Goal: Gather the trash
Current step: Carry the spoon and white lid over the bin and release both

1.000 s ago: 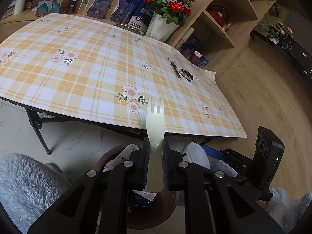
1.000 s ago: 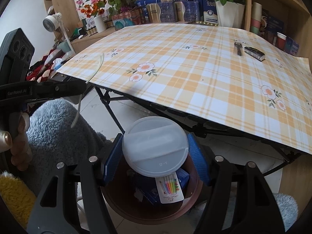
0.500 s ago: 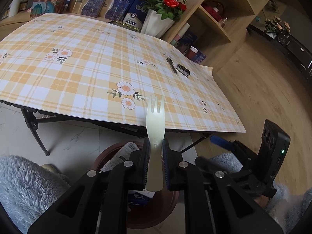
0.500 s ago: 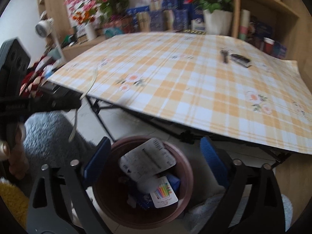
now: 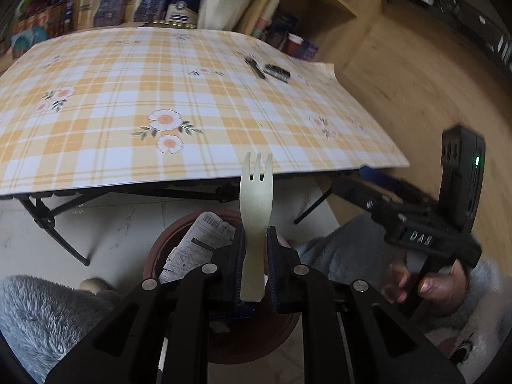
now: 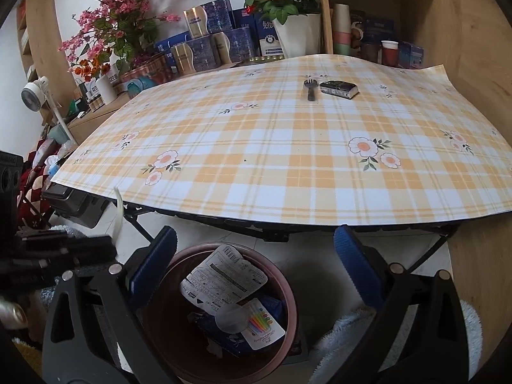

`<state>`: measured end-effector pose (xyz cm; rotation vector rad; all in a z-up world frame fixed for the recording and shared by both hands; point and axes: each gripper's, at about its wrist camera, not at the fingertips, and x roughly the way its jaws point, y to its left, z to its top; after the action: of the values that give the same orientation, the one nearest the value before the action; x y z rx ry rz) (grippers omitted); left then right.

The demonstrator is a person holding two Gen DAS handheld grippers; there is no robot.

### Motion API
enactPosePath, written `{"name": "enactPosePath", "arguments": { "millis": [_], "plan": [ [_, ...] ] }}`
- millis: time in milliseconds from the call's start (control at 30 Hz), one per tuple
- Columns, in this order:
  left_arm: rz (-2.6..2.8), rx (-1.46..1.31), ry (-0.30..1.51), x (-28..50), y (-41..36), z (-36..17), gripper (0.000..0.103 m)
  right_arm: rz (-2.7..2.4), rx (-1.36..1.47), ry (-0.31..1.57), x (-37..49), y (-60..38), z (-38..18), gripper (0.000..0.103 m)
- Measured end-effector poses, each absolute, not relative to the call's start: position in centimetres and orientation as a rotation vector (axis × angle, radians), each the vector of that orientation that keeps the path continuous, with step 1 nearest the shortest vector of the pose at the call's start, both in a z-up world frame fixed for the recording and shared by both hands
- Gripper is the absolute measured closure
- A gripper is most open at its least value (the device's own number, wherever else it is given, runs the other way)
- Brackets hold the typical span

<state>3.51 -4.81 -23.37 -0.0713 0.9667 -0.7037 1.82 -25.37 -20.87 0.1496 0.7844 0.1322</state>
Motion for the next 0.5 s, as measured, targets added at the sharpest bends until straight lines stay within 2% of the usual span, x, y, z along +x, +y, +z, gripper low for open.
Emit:
{"name": "enactPosePath", "arguments": {
  "millis": [267, 300, 367, 400, 433, 500],
  "plan": [
    [-0.741, 0.093, 0.993, 2.1, -7.7, -24.5, 0.089, 0.115, 0.172, 0.795, 1.7, -25.9, -21.0, 0.006],
    [-0.742, 0.097, 0.995, 2.1, -7.8, -24.5, 0.086, 0.113, 0.176, 0.795, 1.8, -26.0, -21.0, 0.006],
    [-0.736, 0.097, 0.996, 2.1, -7.7, -24.6, 0.072, 0.110, 0.187, 0.796, 1.7, -26.2, -21.0, 0.006],
    [-0.729, 0.093, 0.994, 2.2, -7.6, -24.6, 0.056, 0.108, 0.191, 0.797, 1.8, -26.2, -21.1, 0.006],
    [-0.725, 0.089, 0.992, 2.3, -7.5, -24.6, 0.046, 0.107, 0.194, 0.798, 1.8, -26.3, -21.1, 0.006],
    [-0.717, 0.077, 0.990, 2.5, -7.2, -24.5, 0.039, 0.104, 0.198, 0.804, 1.9, -26.4, -21.2, 0.006]
  ]
}}
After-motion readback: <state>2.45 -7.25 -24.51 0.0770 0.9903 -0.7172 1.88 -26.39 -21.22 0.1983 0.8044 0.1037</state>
